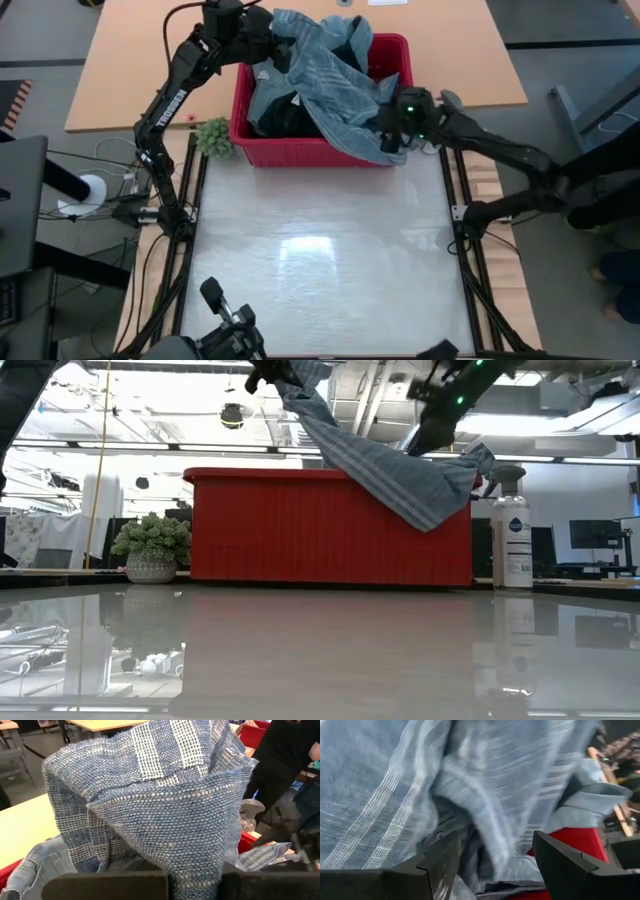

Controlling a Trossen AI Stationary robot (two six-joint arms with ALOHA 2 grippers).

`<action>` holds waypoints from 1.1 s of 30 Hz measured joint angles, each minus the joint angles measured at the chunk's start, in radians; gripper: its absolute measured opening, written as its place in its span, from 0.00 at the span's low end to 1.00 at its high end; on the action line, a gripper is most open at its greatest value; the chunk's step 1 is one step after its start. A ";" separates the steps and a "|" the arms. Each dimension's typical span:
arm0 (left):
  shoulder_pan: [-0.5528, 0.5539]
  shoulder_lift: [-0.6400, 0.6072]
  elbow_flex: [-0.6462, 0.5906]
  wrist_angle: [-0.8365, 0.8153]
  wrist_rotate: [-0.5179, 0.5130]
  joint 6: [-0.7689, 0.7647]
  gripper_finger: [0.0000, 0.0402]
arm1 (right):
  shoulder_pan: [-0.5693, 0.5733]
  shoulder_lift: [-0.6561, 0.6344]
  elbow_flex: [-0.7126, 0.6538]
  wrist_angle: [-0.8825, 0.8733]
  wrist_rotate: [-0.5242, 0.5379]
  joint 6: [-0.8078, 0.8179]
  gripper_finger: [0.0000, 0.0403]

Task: Fold Laundry from Bin
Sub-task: Fold the blue polo shirt

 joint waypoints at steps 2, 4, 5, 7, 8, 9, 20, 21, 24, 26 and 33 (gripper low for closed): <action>0.001 0.000 0.000 0.000 0.000 0.006 0.00 | 0.000 0.032 0.000 0.034 0.007 -0.019 0.69; 0.001 0.000 0.000 0.000 0.000 0.014 0.00 | 0.000 0.063 0.000 0.074 0.037 -0.030 0.69; 0.001 0.000 0.000 0.000 0.000 0.014 0.00 | 0.000 0.077 0.000 0.089 0.044 -0.041 0.69; 0.001 0.000 0.000 0.000 0.000 0.016 0.00 | -0.003 0.104 0.000 0.104 0.045 -0.063 0.69; 0.001 0.000 0.000 0.000 0.000 0.019 0.00 | -0.006 0.116 0.000 0.107 0.045 -0.075 0.69; 0.001 0.000 0.000 0.000 0.000 0.024 0.00 | -0.006 0.129 0.000 0.111 0.047 -0.087 0.69; 0.001 0.000 0.000 -0.002 0.028 0.024 0.00 | -0.028 0.164 0.013 0.271 0.212 -0.103 0.11; 0.001 0.000 0.000 -0.002 0.035 0.024 0.00 | -0.032 0.161 0.028 0.262 0.218 -0.102 0.07; -0.004 0.000 0.000 -0.001 0.037 0.008 0.00 | -0.040 0.147 0.086 0.214 0.224 -0.066 0.06; -0.008 0.000 0.000 -0.001 0.037 0.002 0.00 | -0.030 0.136 0.134 0.181 0.226 -0.059 0.06; -0.029 -0.016 0.000 0.029 0.044 -0.121 0.00 | 0.013 0.090 0.347 0.150 0.270 -0.072 0.06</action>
